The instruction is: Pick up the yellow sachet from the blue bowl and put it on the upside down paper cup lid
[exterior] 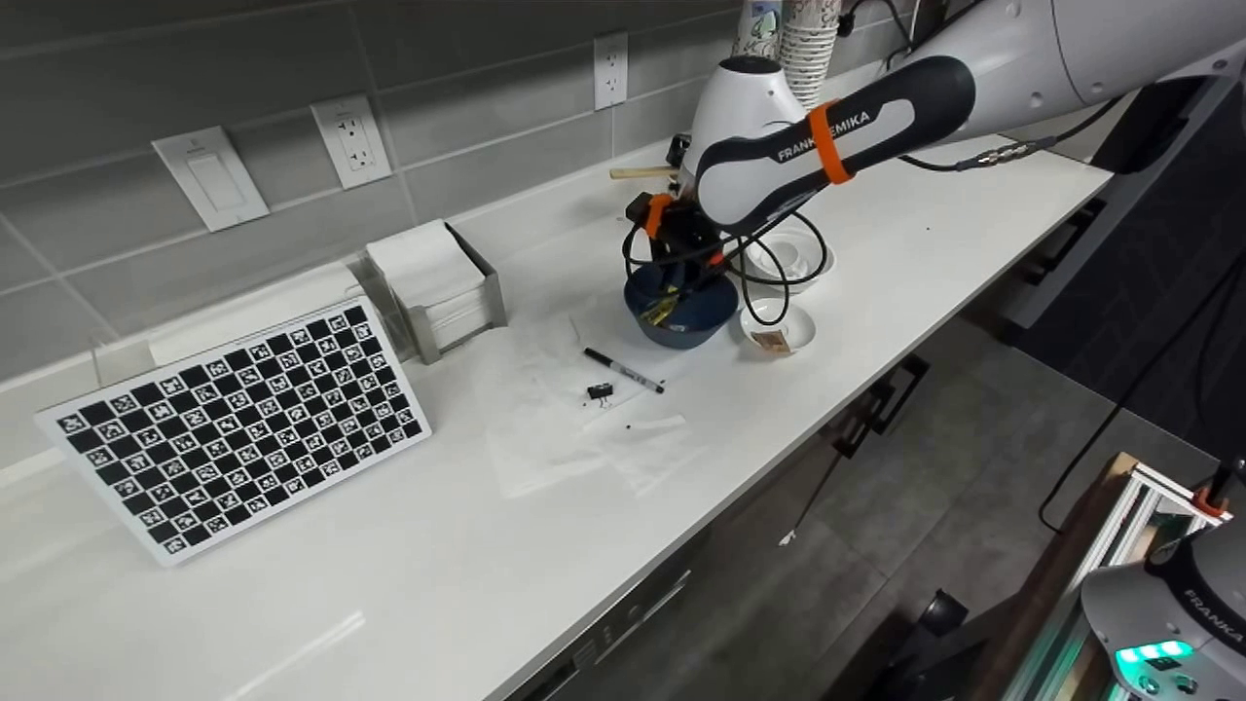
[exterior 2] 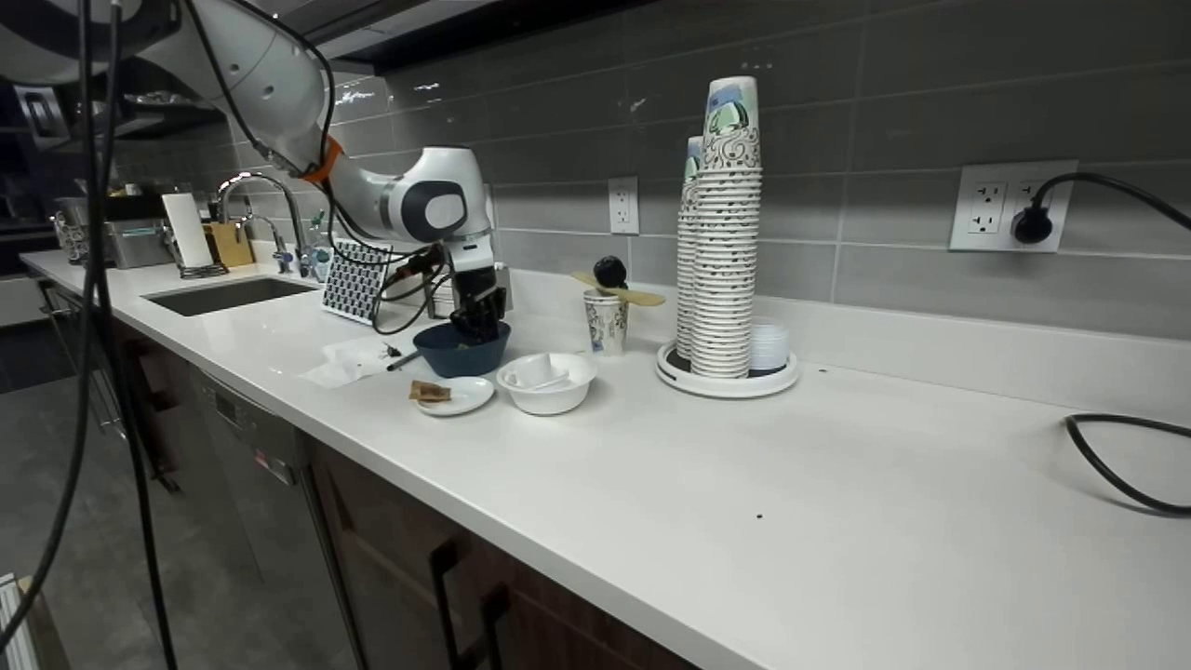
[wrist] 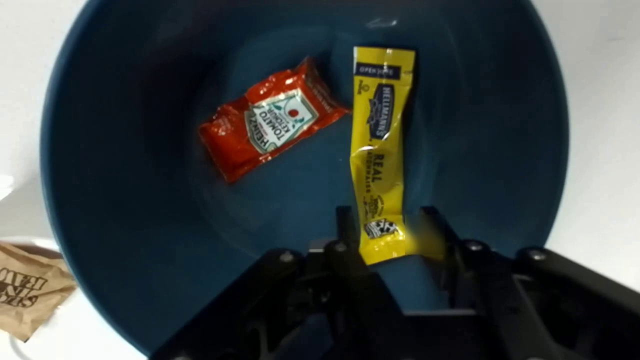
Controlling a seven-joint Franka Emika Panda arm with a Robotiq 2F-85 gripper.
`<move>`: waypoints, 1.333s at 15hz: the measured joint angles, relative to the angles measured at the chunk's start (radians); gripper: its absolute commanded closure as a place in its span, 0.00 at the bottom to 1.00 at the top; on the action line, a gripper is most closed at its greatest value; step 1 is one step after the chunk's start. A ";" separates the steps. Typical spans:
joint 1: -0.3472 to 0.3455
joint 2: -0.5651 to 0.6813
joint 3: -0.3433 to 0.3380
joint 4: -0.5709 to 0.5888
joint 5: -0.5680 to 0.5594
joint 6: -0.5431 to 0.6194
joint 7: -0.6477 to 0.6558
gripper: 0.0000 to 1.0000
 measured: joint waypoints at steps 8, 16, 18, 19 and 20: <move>0.022 0.010 -0.006 -0.043 -0.040 0.109 0.002 0.85; 0.024 0.020 -0.024 -0.043 -0.055 0.110 0.002 1.00; 0.025 0.010 -0.024 -0.045 -0.062 0.107 -0.006 1.00; 0.027 -0.005 -0.023 -0.050 -0.067 0.107 -0.014 1.00; 0.027 -0.030 -0.021 -0.063 -0.070 0.110 -0.027 1.00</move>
